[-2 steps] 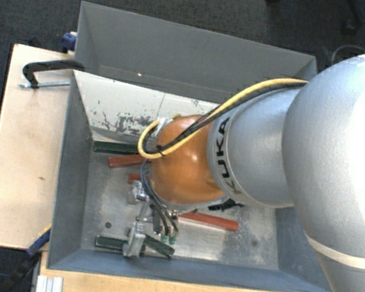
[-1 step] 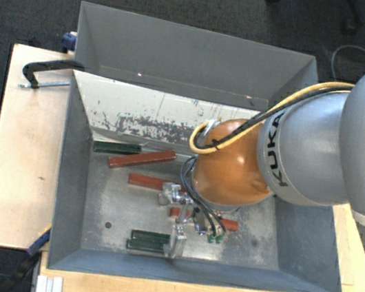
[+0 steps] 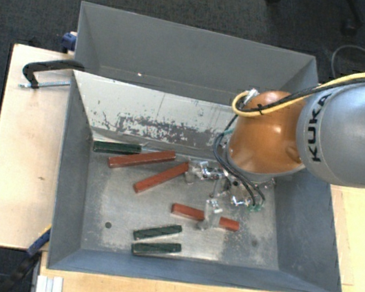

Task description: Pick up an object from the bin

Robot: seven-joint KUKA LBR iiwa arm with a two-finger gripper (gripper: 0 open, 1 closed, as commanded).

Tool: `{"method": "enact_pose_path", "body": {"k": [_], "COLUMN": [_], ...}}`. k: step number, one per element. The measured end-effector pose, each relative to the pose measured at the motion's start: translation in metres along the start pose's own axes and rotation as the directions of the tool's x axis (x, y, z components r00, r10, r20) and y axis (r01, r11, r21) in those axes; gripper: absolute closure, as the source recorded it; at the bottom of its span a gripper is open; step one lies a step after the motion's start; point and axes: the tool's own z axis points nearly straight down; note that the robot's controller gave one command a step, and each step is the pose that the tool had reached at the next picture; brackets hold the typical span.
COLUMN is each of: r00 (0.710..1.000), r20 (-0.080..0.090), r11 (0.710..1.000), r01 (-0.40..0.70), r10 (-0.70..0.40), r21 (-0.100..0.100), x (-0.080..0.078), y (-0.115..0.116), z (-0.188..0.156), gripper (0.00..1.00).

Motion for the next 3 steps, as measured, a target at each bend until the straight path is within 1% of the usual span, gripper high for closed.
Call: {"method": "enact_pose_path", "body": {"k": [1,2,3], "r00": [1.000,0.982,0.982], "r20": [-0.003,0.007,-0.001], "r11": [1.000,0.982,0.982], "r01": [0.004,0.190,0.188], "r10": [-0.004,-0.190,-0.188], "r21": [-0.005,-0.002,-0.006], "x": [0.000,-0.038,-0.036], "y": [0.004,0.033,0.033], "z": [0.001,-0.102,-0.098], "gripper": [1.00,1.00,0.00]}}
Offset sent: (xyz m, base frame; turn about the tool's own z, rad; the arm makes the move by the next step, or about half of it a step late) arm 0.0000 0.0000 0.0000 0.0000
